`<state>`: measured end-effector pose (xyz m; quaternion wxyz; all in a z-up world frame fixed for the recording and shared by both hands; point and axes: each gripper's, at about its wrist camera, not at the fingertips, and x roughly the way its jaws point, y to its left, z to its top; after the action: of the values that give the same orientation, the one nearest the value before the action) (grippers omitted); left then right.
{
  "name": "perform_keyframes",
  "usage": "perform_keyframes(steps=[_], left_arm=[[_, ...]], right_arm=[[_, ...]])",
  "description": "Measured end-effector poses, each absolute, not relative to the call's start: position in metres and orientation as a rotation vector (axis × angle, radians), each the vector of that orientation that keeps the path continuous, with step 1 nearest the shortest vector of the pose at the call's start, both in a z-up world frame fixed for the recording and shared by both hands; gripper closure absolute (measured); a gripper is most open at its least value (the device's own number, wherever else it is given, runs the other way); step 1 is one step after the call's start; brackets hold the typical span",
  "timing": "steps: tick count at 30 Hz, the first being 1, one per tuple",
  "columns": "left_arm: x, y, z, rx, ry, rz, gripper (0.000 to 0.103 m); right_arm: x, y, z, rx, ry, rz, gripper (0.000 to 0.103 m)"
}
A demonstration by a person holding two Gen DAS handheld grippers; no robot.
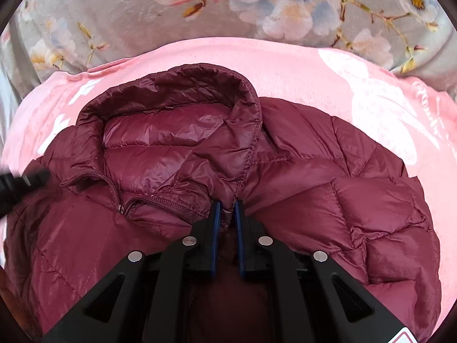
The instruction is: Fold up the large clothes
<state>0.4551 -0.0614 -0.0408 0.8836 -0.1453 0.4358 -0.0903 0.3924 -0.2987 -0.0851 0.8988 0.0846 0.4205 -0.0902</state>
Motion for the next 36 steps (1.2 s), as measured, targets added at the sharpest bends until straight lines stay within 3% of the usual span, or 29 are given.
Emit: perform_keyframes(steps=[3,7,15,21,28,32,36], left_arm=[[0.471,-0.074,-0.037,-0.276,0.924,-0.188,0.094],[0.486,-0.092,-0.078,-0.210,1.051,-0.150,0.094],[0.465,-0.102,-0.084,-0.105,0.935,-0.142,0.094],[0.462,-0.102,-0.086,-0.104,0.901,-0.146,0.094],[0.463,-0.100,-0.087,-0.133,0.892,-0.161,0.094],[0.468,-0.080,-0.075,-0.243,0.900,-0.183,0.094],[0.487,-0.063,-0.046,-0.328,0.855,-0.146,0.092]], right_arm=[[0.392,-0.303,-0.085,0.200,0.863,-0.173,0.095],[0.380,-0.311,-0.081,0.253,0.861,-0.144,0.095],[0.368,-0.309,-0.042,0.281,0.744,-0.126,0.094],[0.391,-0.288,-0.075,0.215,0.869,-0.112,0.095],[0.390,-0.284,-0.081,0.180,0.858,-0.124,0.095],[0.382,-0.306,-0.055,0.344,0.760,-0.080,0.086],[0.399,-0.333,-0.026,0.473,0.667,-0.098,0.085]])
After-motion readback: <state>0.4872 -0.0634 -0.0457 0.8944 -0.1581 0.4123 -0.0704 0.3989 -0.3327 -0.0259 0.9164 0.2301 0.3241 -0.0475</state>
